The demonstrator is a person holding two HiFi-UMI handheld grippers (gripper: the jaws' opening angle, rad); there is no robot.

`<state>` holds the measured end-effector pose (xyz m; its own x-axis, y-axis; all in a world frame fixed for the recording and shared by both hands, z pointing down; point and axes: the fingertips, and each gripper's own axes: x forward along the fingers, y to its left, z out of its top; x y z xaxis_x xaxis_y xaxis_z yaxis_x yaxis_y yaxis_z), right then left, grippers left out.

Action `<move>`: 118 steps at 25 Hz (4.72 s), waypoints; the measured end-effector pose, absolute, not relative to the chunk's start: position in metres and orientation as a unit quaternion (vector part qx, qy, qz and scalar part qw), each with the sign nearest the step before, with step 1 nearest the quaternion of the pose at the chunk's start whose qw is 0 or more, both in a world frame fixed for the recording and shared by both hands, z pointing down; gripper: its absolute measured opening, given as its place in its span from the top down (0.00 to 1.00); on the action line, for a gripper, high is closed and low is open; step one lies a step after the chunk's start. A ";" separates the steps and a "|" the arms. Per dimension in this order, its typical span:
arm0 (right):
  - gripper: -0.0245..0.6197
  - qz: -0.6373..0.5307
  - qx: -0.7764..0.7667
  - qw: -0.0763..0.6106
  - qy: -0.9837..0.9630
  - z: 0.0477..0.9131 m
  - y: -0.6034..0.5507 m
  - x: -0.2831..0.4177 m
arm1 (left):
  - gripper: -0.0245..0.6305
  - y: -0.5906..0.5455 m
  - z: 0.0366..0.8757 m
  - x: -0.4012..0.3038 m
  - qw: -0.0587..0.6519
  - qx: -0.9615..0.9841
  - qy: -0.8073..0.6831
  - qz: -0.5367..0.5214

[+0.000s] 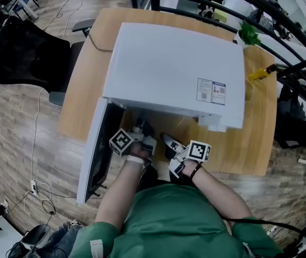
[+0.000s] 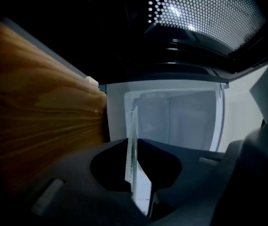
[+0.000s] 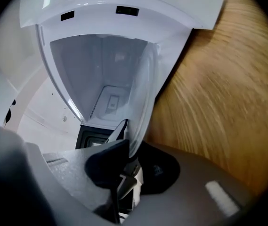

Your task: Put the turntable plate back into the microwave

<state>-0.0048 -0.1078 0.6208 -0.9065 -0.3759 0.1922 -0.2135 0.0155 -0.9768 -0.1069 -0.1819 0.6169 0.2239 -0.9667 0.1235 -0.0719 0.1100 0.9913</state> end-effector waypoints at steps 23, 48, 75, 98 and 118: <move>0.89 -0.674 -0.277 0.134 0.672 0.626 -0.163 0.020 | 0.85 -0.136 0.621 -0.057 0.603 0.591 -0.453 -0.284; 0.89 -0.665 -0.301 0.095 0.677 0.622 -0.171 0.004 | 0.88 -0.162 0.618 -0.057 0.604 0.593 -0.460 -0.270; 0.91 -0.645 -0.377 0.081 0.660 0.620 -0.204 0.020 | 0.92 -0.188 0.617 -0.070 0.598 0.584 -0.472 -0.282; 0.92 -0.624 -0.387 0.071 0.675 0.613 -0.202 0.028 | 0.91 -0.192 0.620 -0.042 0.605 0.602 -0.459 -0.247; 0.92 -0.624 -0.362 0.057 0.690 0.610 -0.176 0.019 | 0.81 -0.170 0.617 -0.040 0.605 0.612 -0.449 -0.239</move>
<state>0.0195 -0.1759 0.6104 -0.7311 -0.5710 0.3733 -0.4286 -0.0414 -0.9026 -0.0400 -0.1701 0.6166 0.4816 -0.8398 0.2507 -0.2607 0.1359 0.9558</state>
